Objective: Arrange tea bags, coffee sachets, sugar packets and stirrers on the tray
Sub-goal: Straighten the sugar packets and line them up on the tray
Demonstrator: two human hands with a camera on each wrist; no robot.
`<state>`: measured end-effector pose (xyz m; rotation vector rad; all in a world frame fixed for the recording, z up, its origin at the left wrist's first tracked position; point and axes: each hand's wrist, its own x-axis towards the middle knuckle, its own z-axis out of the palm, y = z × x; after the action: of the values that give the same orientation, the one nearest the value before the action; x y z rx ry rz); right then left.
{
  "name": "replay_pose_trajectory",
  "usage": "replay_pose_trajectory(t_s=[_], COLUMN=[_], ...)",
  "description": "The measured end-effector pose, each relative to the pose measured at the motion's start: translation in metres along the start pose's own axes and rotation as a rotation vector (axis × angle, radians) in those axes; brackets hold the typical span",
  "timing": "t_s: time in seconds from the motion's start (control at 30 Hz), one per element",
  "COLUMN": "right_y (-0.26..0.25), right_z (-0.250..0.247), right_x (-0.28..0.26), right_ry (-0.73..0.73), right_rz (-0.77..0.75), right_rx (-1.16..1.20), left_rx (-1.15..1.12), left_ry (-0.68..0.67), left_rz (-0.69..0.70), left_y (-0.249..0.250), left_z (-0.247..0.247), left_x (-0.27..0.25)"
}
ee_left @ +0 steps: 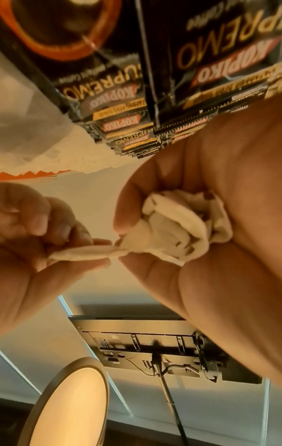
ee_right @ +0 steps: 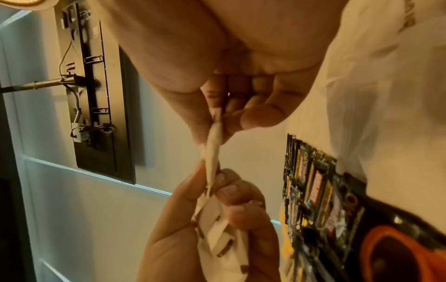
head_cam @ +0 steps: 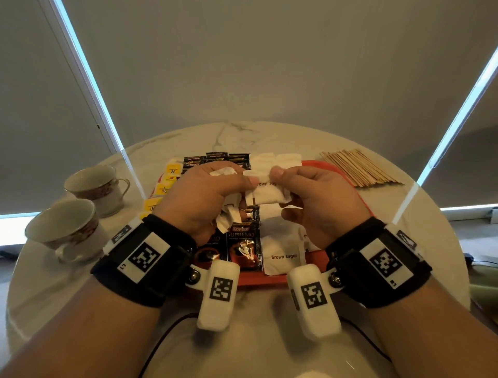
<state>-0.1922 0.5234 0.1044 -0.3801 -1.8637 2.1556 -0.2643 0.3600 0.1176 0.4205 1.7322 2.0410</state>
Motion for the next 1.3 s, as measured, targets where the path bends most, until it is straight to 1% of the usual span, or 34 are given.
replay_pose_trajectory(t_s=[0.07, 0.2, 0.3, 0.37, 0.47, 0.6, 0.77, 0.87, 1.03, 1.2, 1.3], right_y=[0.000, -0.004, -0.009, -0.011, -0.010, -0.007, 0.003, 0.007, 0.007, 0.010, 0.010], right_z=[0.000, -0.003, -0.015, -0.029, -0.053, -0.076, -0.077, -0.077, -0.077, -0.078, -0.078], right_x=[0.000, -0.006, -0.010, -0.014, -0.021, -0.029, -0.035, -0.035, -0.035, -0.032, -0.033], right_ry=[0.040, 0.000, 0.041, 0.074, 0.126, 0.189, 0.164, 0.169, 0.141, 0.196, 0.225], right_rz=[0.002, -0.045, -0.076, -0.049, 0.032, 0.112, 0.203, 0.221, 0.276, 0.297, 0.255], right_rx=[-0.012, -0.103, -0.183, -0.230, -0.308, -0.418, -0.446, -0.512, -0.543, -0.533, -0.554], left_rx=[0.006, 0.018, 0.030, 0.022, -0.008, -0.017, -0.024, -0.034, -0.046, -0.032, -0.029], left_ry=[0.025, 0.016, 0.005, 0.012, 0.031, 0.019, 0.022, 0.022, 0.034, 0.028, 0.031], left_rz=[0.010, 0.007, 0.019, 0.028, 0.032, 0.028, 0.025, 0.015, 0.018, 0.022, 0.020], left_y=[-0.002, -0.005, -0.005, -0.003, 0.001, 0.002, 0.001, 0.001, 0.001, 0.001, 0.001], left_z=[0.001, 0.001, 0.000, -0.001, -0.003, -0.003, -0.003, -0.004, -0.006, -0.006, -0.006], left_x=[0.001, 0.003, 0.003, 0.002, 0.003, 0.003, 0.003, 0.005, 0.006, 0.006, 0.006])
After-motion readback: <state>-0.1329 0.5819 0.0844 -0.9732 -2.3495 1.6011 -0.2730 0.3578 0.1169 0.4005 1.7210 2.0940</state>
